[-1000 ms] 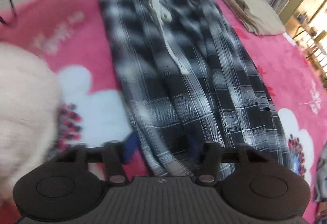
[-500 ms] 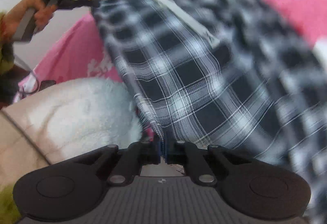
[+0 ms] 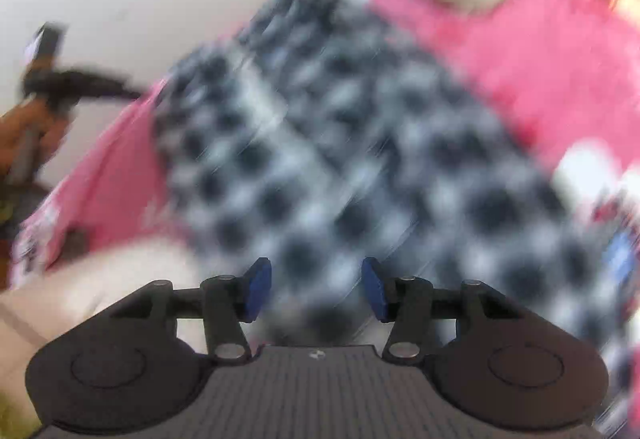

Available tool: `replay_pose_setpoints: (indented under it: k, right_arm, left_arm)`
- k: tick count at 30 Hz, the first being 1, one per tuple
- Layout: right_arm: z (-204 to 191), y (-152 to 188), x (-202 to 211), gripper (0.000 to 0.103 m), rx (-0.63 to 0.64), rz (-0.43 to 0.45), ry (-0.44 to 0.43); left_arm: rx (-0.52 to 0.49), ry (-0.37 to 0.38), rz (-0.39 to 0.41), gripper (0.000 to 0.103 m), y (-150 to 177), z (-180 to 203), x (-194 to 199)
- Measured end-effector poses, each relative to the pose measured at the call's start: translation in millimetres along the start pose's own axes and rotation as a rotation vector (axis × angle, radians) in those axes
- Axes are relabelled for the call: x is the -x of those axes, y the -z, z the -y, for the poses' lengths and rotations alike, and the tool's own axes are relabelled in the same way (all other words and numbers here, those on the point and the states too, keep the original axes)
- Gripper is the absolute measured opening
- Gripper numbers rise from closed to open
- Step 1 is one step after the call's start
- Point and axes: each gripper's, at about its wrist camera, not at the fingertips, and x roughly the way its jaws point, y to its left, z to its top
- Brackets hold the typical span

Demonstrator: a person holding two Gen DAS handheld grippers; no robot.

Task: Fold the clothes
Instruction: 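Lay the plaid shirt onto the bedspread and open both grippers, then smooth the plaid shirt flat on the bed with both grippers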

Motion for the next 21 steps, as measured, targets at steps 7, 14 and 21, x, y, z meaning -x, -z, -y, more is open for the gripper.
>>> replay_pose_setpoints:
  k: [7, 14, 21]
  right_arm:
    - [24.4, 7.7, -61.2, 0.004, 0.007, -0.074, 0.336]
    - [80.3, -26.0, -16.1, 0.0, -0.161, 0.106, 0.456]
    - [172.9, -83.4, -19.9, 0.0, -0.307, 0.234, 0.553]
  left_arm:
    - [-0.044, 0.143, 0.034, 0.034, -3.3, 37.5, -6.8]
    - [-0.136, 0.099, -0.002, 0.034, 4.7, 78.0, -49.3]
    - [-0.132, 0.057, 0.01, 0.033, -5.9, 72.3, -55.8]
